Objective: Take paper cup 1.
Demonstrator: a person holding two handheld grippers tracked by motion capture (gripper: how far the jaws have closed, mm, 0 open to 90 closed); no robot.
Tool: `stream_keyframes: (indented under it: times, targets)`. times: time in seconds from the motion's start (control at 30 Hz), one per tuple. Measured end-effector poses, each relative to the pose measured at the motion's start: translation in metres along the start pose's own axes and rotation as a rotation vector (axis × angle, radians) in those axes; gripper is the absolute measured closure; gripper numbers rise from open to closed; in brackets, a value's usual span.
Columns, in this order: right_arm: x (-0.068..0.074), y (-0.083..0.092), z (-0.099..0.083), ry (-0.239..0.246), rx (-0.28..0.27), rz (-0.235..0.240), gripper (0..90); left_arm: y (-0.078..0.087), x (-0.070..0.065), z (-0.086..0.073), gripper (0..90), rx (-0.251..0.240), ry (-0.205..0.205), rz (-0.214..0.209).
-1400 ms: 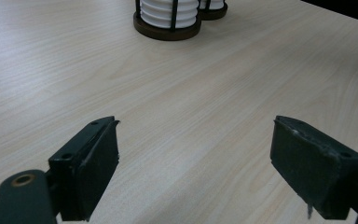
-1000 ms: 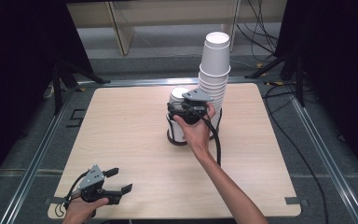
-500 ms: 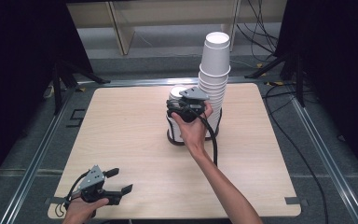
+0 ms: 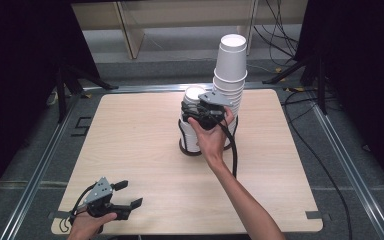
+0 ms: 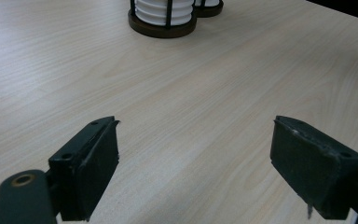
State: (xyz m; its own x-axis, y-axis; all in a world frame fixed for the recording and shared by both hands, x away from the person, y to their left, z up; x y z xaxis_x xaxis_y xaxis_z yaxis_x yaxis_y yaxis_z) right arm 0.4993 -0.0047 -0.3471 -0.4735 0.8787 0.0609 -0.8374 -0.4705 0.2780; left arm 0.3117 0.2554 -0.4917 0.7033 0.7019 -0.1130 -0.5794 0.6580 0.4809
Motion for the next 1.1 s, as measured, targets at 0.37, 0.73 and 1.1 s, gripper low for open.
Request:
stream_keyframes:
  times: [0.37,0.73,1.1]
  targets:
    - [-0.001,0.023,0.029,0.039,-0.050,0.018,22.2,0.000,0.001,0.000,15.2,0.014,-0.018,0.002]
    - [0.005,0.052,0.048,0.086,-0.080,0.083,22.2,-0.002,-0.001,0.000,15.2,0.001,0.000,-0.008]
    - [0.016,0.080,0.025,0.094,-0.039,0.227,22.2,-0.002,-0.002,-0.001,15.2,0.009,-0.008,-0.011]
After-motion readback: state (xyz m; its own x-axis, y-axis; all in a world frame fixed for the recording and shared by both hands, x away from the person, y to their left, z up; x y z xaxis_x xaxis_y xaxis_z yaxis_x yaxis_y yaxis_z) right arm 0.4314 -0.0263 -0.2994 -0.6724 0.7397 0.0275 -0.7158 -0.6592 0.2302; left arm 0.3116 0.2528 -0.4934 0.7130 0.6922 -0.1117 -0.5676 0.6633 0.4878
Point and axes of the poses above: each handheld gripper's, and its own axes: y roughly backward along the jaws, z roughly out of its top, x roughly to its left, the point moved 5 cm from there along -y, roughly forward along the jaws, and after that the axes turned 2 degrees about x, right-handed, at the moved point
